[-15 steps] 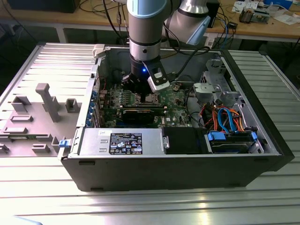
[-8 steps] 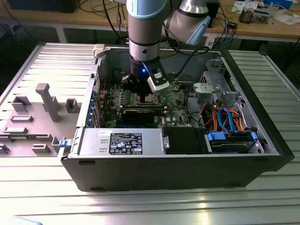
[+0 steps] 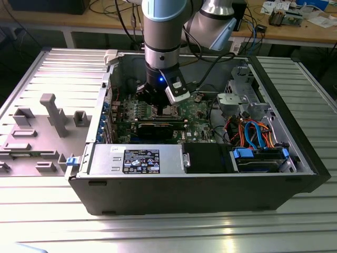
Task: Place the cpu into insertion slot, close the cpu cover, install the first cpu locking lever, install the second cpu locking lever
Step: 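Install the second cpu locking lever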
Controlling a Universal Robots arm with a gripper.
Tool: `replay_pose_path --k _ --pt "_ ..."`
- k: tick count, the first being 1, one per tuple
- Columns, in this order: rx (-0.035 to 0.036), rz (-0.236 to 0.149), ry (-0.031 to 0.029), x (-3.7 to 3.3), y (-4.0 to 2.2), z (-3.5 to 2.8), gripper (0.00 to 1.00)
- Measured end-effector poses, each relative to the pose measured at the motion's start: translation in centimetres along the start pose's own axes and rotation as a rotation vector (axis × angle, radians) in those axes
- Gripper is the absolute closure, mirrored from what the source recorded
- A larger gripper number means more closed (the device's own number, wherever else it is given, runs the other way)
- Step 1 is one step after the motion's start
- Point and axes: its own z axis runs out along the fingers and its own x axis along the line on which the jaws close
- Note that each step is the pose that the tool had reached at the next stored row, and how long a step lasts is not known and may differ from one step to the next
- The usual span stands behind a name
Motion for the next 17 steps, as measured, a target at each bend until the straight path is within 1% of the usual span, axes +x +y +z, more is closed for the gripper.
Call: replay_pose_path --k 1,4,5,8,9,10,11,12,14,15,17 --pt "-0.0001 0.000 0.0000 0.02 0.00 0.01 0.89" --pt "-0.0004 -0.006 0.0004 0.40 -0.10 0.12 0.89" --pt "-0.0005 -0.012 0.0009 0.62 -0.18 0.18 0.89" --pt "-0.0030 -0.028 0.0022 0.80 -0.45 0.24 0.89" --pt "-0.0053 -0.032 0.0025 0.86 -0.69 0.28 0.89" --pt "-0.0074 -0.034 0.0026 0.94 -0.80 0.31 0.89" --pt "-0.0095 -0.036 0.0029 0.99 -0.84 0.33 0.89" --pt "-0.0145 -0.041 0.0033 1.06 -0.86 0.36 0.89" --pt "-0.0209 -0.050 0.0039 1.21 -0.87 0.38 0.89" --pt "-0.0221 -0.055 0.0044 1.22 -0.87 0.39 0.89" --pt "-0.0262 -0.077 0.0064 1.30 -0.88 0.51 0.89"
